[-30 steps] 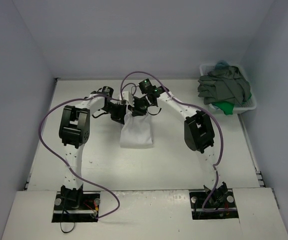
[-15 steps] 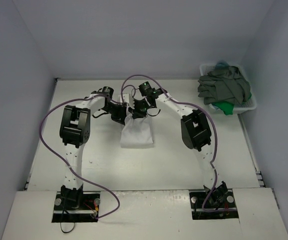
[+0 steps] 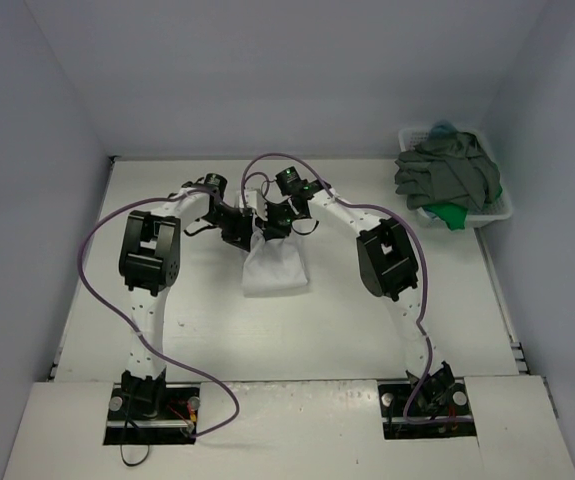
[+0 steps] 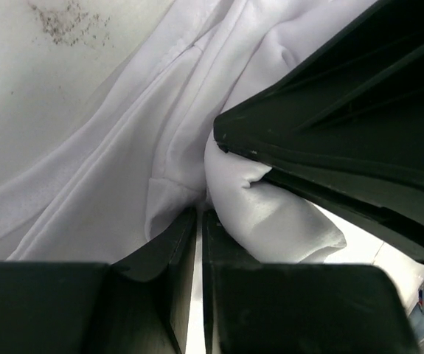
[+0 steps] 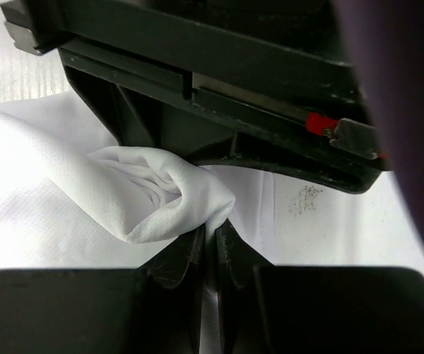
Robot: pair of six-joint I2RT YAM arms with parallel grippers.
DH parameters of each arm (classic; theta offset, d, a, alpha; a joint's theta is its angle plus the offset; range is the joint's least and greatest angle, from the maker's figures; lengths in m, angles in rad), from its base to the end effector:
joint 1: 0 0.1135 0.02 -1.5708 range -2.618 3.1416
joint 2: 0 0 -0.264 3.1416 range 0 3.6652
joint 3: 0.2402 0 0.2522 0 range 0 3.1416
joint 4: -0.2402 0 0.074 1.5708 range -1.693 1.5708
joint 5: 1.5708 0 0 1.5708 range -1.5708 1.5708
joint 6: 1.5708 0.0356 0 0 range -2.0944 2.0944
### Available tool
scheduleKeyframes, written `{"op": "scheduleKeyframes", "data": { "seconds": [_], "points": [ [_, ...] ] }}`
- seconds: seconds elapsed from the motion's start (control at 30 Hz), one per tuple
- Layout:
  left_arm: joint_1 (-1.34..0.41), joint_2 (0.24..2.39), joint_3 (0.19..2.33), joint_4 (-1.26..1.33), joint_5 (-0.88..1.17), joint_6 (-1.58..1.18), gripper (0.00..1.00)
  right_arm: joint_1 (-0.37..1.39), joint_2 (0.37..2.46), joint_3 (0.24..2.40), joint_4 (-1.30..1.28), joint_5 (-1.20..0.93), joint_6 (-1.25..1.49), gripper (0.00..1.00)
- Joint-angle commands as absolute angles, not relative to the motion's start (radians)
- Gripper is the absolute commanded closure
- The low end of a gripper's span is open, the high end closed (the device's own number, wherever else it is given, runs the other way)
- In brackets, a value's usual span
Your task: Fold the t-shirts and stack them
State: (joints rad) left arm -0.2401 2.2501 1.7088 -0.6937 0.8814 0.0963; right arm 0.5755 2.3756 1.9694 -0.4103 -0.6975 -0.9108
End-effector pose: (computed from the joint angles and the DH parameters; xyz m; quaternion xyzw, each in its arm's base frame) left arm 0.4389 -0.1357 0.1529 0.2196 0.8672 -0.4304 0.1205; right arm 0.4308 0.3067 0.1810 -0.6839 0.5582 0.2555 0.3943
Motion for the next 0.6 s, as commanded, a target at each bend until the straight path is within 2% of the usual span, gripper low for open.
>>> {"op": "scheduleKeyframes", "data": {
  "seconds": [0.0,0.1,0.43,0.47,0.57],
  "points": [
    [-0.252,2.145,1.752,-0.773,0.835,0.192,0.95,0.575,2.393,1.974,-0.390,-0.650,-0.896,1.00],
    [-0.235,2.105,1.778,-0.813,0.805,0.219,0.91,0.580,2.391,1.964,-0.387,-0.644,-0.893,1.00],
    [-0.127,1.905,1.786,-0.907,0.781,0.287,0.89,0.598,2.387,1.942,-0.373,-0.635,-0.870,0.98],
    [-0.127,1.892,1.773,-0.914,0.782,0.302,0.89,0.601,2.390,1.944,-0.368,-0.631,-0.865,0.95],
    [-0.130,1.841,1.730,-0.928,0.824,0.319,0.89,0.609,2.396,1.954,-0.359,-0.612,-0.835,0.71]
  ]
}}
